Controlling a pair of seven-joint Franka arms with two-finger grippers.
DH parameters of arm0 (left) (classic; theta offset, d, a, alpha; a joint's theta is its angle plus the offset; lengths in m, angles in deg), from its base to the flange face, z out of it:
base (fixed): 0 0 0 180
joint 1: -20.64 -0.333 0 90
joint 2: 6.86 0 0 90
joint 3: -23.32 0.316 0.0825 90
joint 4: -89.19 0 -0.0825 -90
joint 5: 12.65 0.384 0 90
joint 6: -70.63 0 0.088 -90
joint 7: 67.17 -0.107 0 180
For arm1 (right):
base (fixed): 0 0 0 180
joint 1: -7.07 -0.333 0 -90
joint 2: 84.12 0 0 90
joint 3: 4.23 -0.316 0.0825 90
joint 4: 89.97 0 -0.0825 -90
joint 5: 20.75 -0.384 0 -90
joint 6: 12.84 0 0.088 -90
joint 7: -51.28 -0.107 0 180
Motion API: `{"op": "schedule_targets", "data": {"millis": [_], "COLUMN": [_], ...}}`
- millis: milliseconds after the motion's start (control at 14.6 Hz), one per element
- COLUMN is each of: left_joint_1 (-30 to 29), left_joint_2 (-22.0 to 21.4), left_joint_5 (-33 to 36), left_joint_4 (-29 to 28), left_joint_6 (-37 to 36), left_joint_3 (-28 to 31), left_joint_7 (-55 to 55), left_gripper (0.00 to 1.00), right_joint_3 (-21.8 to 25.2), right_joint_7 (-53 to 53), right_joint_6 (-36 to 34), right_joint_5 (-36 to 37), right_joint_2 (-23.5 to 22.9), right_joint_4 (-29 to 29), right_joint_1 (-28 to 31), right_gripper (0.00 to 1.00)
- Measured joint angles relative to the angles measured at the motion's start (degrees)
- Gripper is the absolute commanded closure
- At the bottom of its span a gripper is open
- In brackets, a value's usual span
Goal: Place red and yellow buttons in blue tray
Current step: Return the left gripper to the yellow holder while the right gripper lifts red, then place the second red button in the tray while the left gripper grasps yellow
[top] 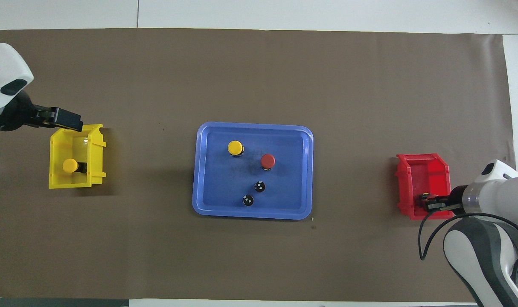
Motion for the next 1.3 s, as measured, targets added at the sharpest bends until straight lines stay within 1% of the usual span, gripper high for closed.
{"op": "schedule_targets", "data": {"millis": [137, 205, 342, 479, 616, 684, 821, 890, 958, 1095, 1163, 1300], "left_joint_1": [-2.79, -3.30, -3.44, -3.59, -3.83, -4.02, -4.58, -5.07, -5.50, -5.92, -5.93, -5.93], "left_joint_2": [-0.32, -0.32, -0.26, 0.00, 0.53, 0.91, 1.41, 1.46, 1.46, 1.47, 1.47, 1.46], "left_joint_5": [-0.04, -0.04, -0.04, -0.04, -0.04, -0.04, -0.04, -0.04, -0.04, -0.04, -0.04, -0.04], "left_joint_4": [0.10, 0.24, 0.17, -1.78, -5.94, -8.44, -13.15, -15.36, -17.23, -19.64, -20.29, -21.50], "left_joint_6": [-0.13, -0.09, 0.61, 3.72, 8.45, 10.89, 15.09, 16.97, 18.28, 19.51, 20.14, 20.99], "left_joint_3": [0.04, 0.02, 0.01, 0.11, 0.23, 0.23, 0.23, 0.24, 0.25, 0.25, 0.24, 0.23], "left_joint_7": [-2.61, -2.89, -2.88, -2.79, -2.79, -2.79, -2.79, -2.80, -2.81, -2.84, -2.84, -2.84], "left_gripper": [0.00, 0.00, 0.00, 0.00, 0.00, 0.00, 0.05, 0.09, 0.10, 0.20, 0.23, 0.24], "right_joint_3": [-0.14, -0.22, -0.46, -0.84, -0.98, -1.00, -0.99, -0.97, -0.96, -0.96, -0.96, -0.95], "right_joint_7": [-2.94, -6.07, -15.56, -24.71, -31.90, -34.77, -37.16, -37.27, -37.27, -37.27, -37.27, -37.24], "right_joint_6": [-8.11, -11.85, -16.15, -16.89, -16.21, -14.35, -9.40, -7.69, -6.65, -4.61, -3.47, -2.39], "right_joint_5": [-0.22, -0.31, -0.54, -2.94, -4.72, -4.87, -4.88, -4.89, -4.89, -4.90, -4.90, -4.90], "right_joint_2": [-1.13, -2.60, -7.35, -13.58, -20.55, -24.03, -28.90, -30.44, -31.43, -32.10, -32.11, -32.10], "right_joint_4": [-8.95, -14.21, -24.81, -33.62, -41.13, -43.74, -44.77, -44.49, -44.10, -42.20, -40.87, -38.85], "right_joint_1": [-3.08, -5.70, -12.92, -19.19, -24.22, -26.36, -28.64, -29.01, -29.23, -29.45, -29.48, -29.71], "right_gripper": [0.79, 0.80, 0.80, 0.80, 0.80, 0.80, 0.80, 0.80, 0.80, 0.80, 0.80, 0.80]}}
